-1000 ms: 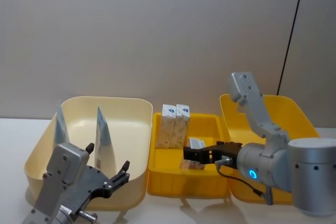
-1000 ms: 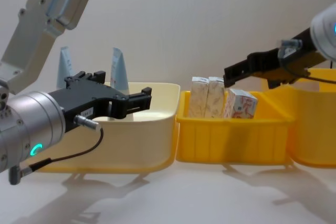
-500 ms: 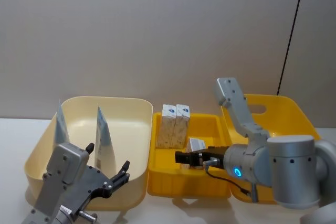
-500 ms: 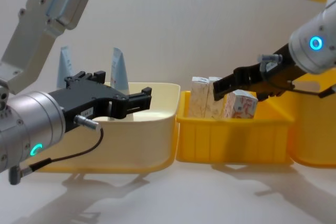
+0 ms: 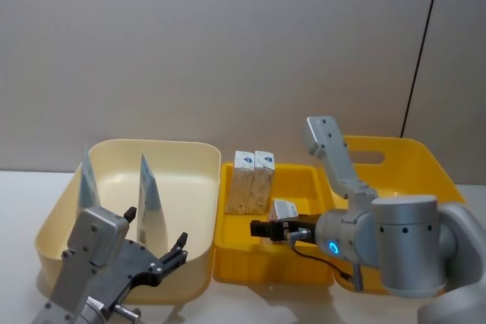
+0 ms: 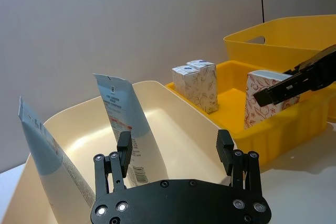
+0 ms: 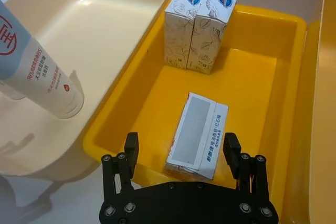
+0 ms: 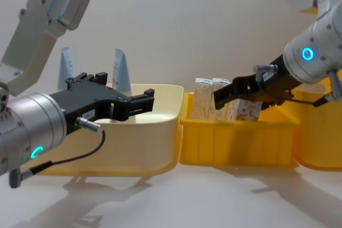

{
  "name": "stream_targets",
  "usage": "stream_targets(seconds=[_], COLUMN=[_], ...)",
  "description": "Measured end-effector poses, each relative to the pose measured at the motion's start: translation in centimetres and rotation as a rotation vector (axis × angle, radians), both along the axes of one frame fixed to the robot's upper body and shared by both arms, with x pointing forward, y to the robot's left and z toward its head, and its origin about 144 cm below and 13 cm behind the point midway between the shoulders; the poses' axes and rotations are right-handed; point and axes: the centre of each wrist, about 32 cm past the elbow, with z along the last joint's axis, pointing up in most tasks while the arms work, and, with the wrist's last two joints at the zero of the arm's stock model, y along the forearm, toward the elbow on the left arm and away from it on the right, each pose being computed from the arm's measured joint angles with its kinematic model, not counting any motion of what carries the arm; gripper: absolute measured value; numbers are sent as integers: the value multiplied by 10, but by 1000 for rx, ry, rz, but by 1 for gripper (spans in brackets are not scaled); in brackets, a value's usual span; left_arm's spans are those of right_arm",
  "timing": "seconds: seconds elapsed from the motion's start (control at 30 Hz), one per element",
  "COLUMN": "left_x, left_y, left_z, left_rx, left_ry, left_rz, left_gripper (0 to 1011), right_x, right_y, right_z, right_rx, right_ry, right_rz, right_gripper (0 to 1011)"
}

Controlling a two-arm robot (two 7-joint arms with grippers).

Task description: Bimanual collaborative sorting of washing and personal care products

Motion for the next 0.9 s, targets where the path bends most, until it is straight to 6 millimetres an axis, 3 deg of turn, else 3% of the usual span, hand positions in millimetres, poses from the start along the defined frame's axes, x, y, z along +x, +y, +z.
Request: stream_targets(seconds=[0.43, 0.9], left_x=[0, 0], left_y=[0, 0], left_z=[0, 0], left_rx=[0, 0], left_ry=[0, 0], left_rz=[0, 0], left_gripper=[1003, 1004], right_x=[6, 8], right_y=[2, 2], right_z=[-5, -8], right_rx=[10, 15], right_ry=[9, 14], right_rz=[-21, -31], right_gripper=[995, 587])
